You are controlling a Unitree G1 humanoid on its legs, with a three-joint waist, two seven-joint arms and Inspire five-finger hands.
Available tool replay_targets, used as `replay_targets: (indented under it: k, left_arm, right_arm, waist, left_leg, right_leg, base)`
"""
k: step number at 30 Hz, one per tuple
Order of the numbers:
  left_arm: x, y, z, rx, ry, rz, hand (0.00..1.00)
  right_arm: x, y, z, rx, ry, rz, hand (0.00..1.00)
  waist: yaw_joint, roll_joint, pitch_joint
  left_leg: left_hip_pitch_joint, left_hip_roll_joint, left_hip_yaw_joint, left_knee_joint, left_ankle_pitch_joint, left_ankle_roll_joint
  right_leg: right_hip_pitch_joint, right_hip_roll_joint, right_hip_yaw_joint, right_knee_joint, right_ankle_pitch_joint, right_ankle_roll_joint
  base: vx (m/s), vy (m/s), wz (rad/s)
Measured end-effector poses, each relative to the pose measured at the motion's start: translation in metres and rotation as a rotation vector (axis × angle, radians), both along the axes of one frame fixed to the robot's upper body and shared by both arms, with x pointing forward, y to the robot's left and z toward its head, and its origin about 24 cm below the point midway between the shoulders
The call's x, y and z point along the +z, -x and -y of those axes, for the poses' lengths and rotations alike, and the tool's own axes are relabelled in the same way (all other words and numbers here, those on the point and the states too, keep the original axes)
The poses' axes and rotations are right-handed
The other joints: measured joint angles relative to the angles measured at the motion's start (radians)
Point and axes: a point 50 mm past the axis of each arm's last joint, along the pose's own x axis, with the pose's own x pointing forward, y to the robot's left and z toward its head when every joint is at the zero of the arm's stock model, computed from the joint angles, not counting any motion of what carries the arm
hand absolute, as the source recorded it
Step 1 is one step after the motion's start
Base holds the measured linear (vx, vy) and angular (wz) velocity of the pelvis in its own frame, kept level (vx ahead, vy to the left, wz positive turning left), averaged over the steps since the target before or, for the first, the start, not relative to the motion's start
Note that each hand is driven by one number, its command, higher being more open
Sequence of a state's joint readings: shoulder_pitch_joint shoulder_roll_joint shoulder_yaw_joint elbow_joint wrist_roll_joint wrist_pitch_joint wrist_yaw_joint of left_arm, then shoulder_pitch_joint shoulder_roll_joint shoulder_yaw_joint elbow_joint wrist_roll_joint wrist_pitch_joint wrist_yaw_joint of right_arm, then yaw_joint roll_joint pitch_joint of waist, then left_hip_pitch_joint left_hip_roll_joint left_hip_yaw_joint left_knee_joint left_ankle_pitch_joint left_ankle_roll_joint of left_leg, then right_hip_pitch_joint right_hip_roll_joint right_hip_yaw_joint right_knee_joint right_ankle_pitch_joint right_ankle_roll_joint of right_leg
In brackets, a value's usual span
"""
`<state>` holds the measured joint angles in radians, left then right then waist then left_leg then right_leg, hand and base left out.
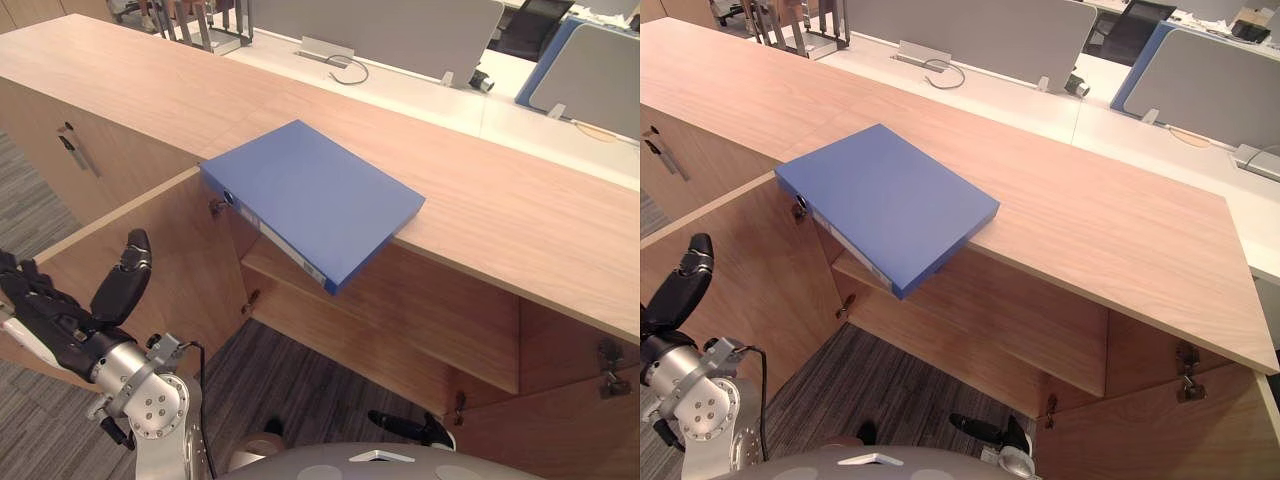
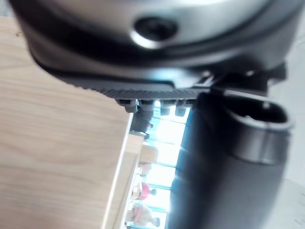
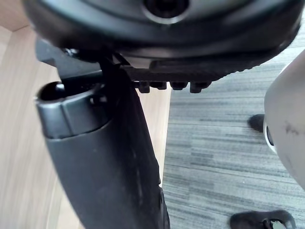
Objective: Walk over to the cabinet, pick up the folder, carry it to the office cabinet, place the folder inside the office cabinet, then close the office cabinet door
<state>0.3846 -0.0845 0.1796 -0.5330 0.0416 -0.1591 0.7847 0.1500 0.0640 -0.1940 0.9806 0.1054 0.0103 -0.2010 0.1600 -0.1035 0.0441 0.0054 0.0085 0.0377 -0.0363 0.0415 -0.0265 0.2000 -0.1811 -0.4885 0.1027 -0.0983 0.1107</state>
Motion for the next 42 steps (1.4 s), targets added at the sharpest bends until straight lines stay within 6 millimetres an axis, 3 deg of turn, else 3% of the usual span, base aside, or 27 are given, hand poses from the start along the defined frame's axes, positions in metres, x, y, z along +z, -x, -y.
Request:
replay_targets:
  k: [6,11,16,20,42]
  left_arm:
    - [0.017,0.0,-0.004,0.123,-0.212,-0.028,1.0]
    - [0.017,-0.002,-0.001,0.107,-0.268,-0.069,1.0]
    - [0.016,-0.013,0.013,-0.028,-0.473,-0.167,1.0]
    - [0.01,-0.019,0.018,-0.106,-0.601,-0.253,1.0]
    - [0.017,-0.024,0.01,-0.329,-1.086,-0.414,1.0]
  right_arm:
    - [-0.003,0.015,0.008,-0.066,0.012,-0.049,1.0]
    - [-0.004,0.019,0.014,-0.099,0.029,-0.066,1.0]
    - [-0.006,0.021,0.016,-0.095,0.03,-0.092,1.0]
    - [-0.006,0.019,0.02,-0.085,0.044,-0.098,1.0]
    - [-0.006,0.032,0.046,-0.026,0.089,-0.152,1.0]
  waist:
    - [-0.005,0.012,-0.021]
    - [-0.005,0.02,-0.032]
    - [-0.008,0.025,-0.039]
    - [-0.034,0.039,-0.054]
    - [-0.083,0.045,-0.045]
  left_leg:
    - [0.003,0.001,0.003,0.018,-0.018,-0.003]
    - [0.003,-0.001,0.012,0.018,-0.018,-0.003]
    - [0.003,0.0,0.031,0.017,-0.018,-0.009]
    - [0.005,0.0,0.046,0.017,-0.016,-0.006]
    - [0.038,-0.015,0.044,-0.048,0.013,-0.014]
  right_leg:
    - [0.01,0.001,0.006,-0.002,0.001,-0.001]
    - [0.009,0.001,0.026,-0.017,0.001,-0.002]
    - [0.009,0.008,0.057,-0.042,0.001,-0.002]
    - [0.007,0.009,0.081,-0.055,0.0,-0.003]
    - [-0.011,0.006,0.168,-0.072,-0.004,-0.01]
  base:
    - [0.0,-0.004,-0.01]
    - [-0.01,-0.014,-0.06]
    - [-0.02,-0.031,-0.11]
    - [-0.02,-0.027,-0.13]
    - [-0.02,-0.015,-0.07]
